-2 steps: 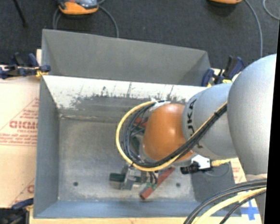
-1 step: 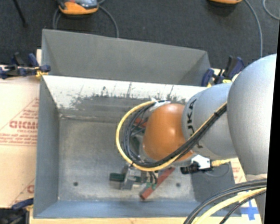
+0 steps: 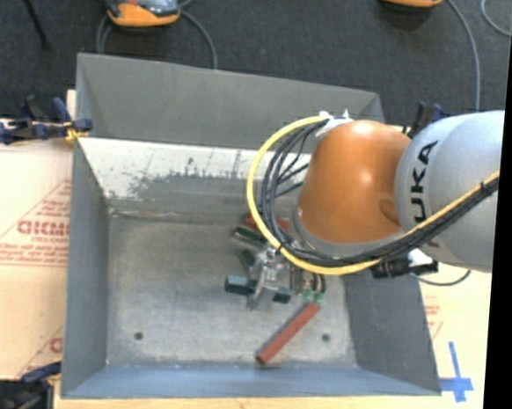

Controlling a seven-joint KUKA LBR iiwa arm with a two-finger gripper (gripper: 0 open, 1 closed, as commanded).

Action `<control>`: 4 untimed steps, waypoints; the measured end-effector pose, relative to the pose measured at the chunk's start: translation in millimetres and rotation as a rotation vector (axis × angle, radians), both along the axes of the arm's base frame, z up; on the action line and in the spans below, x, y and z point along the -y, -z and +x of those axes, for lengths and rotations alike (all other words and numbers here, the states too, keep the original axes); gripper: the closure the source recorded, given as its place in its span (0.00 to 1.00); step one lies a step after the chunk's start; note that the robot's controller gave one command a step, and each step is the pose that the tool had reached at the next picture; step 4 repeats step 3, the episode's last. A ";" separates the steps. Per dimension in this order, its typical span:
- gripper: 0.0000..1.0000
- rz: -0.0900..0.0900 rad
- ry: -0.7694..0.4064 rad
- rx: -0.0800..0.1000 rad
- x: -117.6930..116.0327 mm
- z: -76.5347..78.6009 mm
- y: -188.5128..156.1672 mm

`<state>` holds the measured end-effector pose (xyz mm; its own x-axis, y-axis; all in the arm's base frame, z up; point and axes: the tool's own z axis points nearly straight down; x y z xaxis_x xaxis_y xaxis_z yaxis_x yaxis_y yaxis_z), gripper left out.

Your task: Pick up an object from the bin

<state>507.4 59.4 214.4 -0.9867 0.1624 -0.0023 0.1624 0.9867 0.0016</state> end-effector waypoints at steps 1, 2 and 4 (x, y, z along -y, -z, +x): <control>1.00 0.000 0.000 0.000 0.0 -0.1 0.1; 1.00 0.000 0.084 0.001 -11.6 16.9 -52.5; 1.00 0.000 0.085 0.001 -11.7 16.9 -52.6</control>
Offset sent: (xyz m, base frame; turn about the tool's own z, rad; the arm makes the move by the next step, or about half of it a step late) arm 0.0160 0.0118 0.0520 0.0864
